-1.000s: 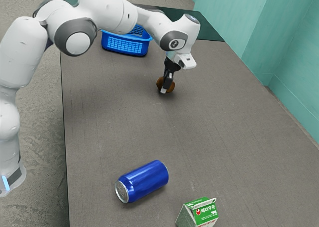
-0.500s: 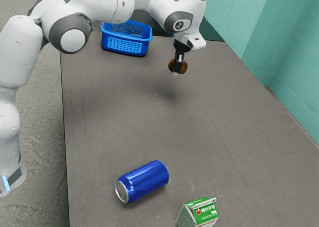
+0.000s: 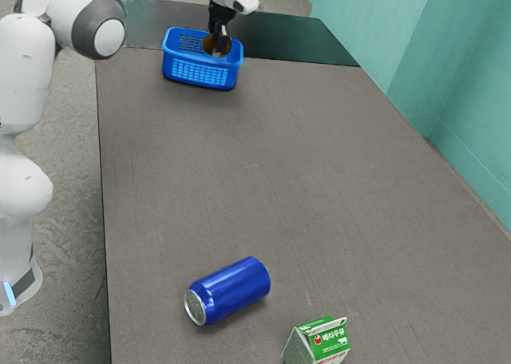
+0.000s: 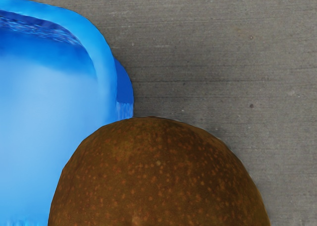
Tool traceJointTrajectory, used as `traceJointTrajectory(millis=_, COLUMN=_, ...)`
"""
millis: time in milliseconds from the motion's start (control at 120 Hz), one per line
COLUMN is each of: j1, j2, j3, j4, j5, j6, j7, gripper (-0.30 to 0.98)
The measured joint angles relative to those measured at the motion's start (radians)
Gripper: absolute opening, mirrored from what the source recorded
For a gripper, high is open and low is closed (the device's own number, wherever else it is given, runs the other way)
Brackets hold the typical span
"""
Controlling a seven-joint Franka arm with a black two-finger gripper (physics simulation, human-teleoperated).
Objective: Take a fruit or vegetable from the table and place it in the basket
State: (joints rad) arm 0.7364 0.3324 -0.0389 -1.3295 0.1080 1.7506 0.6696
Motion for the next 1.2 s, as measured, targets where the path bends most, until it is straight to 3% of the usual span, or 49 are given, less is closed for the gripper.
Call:
traceJointTrajectory(millis=117, j1=0.090, j2=0.022, j3=-0.012, j4=0.075, j5=0.010, j6=-0.018, j7=0.024, gripper=0.28)
traceJointTrajectory(millis=258, j1=0.111, j2=0.142, j3=-0.007, j4=0.229, j5=0.016, j6=0.003, j7=0.051, gripper=0.28)
traceJointTrajectory(millis=592, j1=0.109, j2=0.306, j3=-0.054, j4=0.271, j5=-0.040, j6=0.298, j7=0.095, gripper=0.28)
traceJointTrajectory(millis=717, j1=0.109, j2=0.310, j3=-0.057, j4=0.271, j5=-0.057, j6=0.352, j7=0.107, gripper=0.52)
traceJointTrajectory(millis=875, j1=0.099, j2=0.288, j3=-0.061, j4=0.270, j5=-0.073, j6=0.366, j7=0.119, gripper=0.63)
traceJointTrajectory(millis=1008, j1=-0.099, j2=0.139, j3=0.032, j4=0.271, j5=-0.143, j6=0.164, j7=0.114, gripper=0.67)
traceJointTrajectory(millis=1092, j1=-0.329, j2=0.056, j3=0.059, j4=0.266, j5=-0.179, j6=0.004, j7=0.090, gripper=0.67)
traceJointTrajectory(millis=1200, j1=-0.620, j2=0.018, j3=0.114, j4=0.265, j5=-0.170, j6=-0.158, j7=0.024, gripper=0.68)
